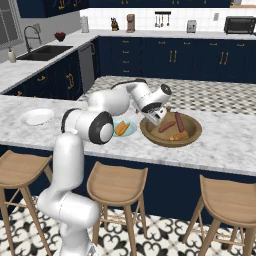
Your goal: Place one bun and one sausage from the bowl on each plate.
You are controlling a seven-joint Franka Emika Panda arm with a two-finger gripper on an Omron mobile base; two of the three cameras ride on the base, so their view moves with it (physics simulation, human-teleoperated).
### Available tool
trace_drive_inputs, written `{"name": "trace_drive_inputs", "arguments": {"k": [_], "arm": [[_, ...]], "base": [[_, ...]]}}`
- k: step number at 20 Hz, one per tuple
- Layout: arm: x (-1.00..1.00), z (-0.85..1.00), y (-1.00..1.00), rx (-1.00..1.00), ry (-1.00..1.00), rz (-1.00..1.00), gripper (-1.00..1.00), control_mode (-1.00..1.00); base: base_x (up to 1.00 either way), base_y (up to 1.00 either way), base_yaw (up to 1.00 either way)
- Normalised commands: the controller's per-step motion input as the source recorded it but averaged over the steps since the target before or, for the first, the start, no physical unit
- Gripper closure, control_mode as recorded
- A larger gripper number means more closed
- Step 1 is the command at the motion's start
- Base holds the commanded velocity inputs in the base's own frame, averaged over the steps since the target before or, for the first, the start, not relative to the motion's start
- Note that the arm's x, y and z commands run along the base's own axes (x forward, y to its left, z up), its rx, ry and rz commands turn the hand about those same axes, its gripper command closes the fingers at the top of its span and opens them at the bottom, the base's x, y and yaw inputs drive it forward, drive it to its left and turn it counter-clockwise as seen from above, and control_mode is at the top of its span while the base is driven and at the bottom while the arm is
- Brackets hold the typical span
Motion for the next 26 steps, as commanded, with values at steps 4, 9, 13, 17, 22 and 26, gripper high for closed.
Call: {"name": "trace_drive_inputs", "arguments": {"k": [4, 9, 13, 17, 22, 26], "arm": [[0.30, -0.01, -0.10, 0.02, 0.06, 0.00, -1.00, -1.00], [0.10, -0.05, -0.33, 0.06, 0.09, 0.00, -1.00, -1.00], [0.00, -0.19, -0.45, 0.07, 0.13, 0.00, -1.00, -1.00], [0.00, -0.41, -0.38, 0.03, 0.04, 0.00, -1.00, -1.00], [0.00, -0.40, -0.30, 0.00, 0.03, 0.00, -1.00, -1.00], [0.00, -0.36, 0.00, 0.00, 0.00, 0.00, -1.00, -1.00]], "base": [[0.00, 0.00, 0.00], [0.00, 0.00, 0.00], [0.00, 0.00, 0.00], [0.00, 0.00, 0.00], [0.00, 0.00, 0.00], [0.00, 0.00, 0.00]]}}
